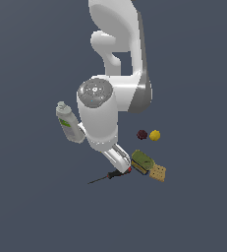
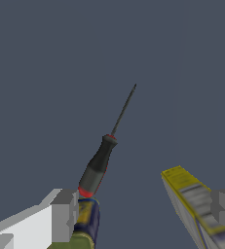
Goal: Pick up a designated object from a clutter of objects.
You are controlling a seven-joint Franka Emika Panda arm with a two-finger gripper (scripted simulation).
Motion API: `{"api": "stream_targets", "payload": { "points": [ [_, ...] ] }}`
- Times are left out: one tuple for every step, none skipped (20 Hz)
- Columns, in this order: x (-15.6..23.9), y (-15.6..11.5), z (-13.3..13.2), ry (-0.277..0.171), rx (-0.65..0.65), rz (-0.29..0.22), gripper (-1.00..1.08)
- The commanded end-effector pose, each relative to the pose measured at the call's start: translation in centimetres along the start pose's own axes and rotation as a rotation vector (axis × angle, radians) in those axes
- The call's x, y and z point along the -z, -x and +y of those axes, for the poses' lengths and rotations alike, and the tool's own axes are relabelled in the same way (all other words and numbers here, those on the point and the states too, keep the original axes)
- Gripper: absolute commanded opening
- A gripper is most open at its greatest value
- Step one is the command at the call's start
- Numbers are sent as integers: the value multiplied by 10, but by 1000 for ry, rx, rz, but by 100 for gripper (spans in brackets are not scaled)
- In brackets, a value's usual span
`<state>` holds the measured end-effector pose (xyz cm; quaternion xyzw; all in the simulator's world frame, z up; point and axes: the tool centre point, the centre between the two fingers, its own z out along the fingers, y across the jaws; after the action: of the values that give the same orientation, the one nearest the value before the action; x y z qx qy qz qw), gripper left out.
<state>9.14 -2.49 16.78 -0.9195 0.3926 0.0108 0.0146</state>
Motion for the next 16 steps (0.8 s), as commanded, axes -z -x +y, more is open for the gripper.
{"api": "stream_targets", "payload": {
  "points": [
    [-17,-4,-6,1,-74,3,100],
    [-24,-5,-8,2,-102,4,100],
    [-31,-7,-9,2,-131,6,100],
    [-38,-8,-11,3,-159,7,100],
    [-45,-10,-13,4,-186,9,100],
    [-51,-11,-14,5,-211,11,100],
    [-57,-12,-16,5,-235,13,100],
    [-62,-13,-17,6,-257,15,100],
    [-68,-14,-18,7,-278,17,100],
    [-72,-14,-19,8,-298,19,100],
    [-77,-15,-20,8,-315,21,100],
    [-81,-16,-21,9,-332,23,100],
    [-85,-16,-21,9,-347,25,100],
    [-88,-17,-22,10,-360,27,100],
    [-91,-17,-23,10,-372,28,100],
    [-94,-18,-23,10,-383,30,100]
  ]
}}
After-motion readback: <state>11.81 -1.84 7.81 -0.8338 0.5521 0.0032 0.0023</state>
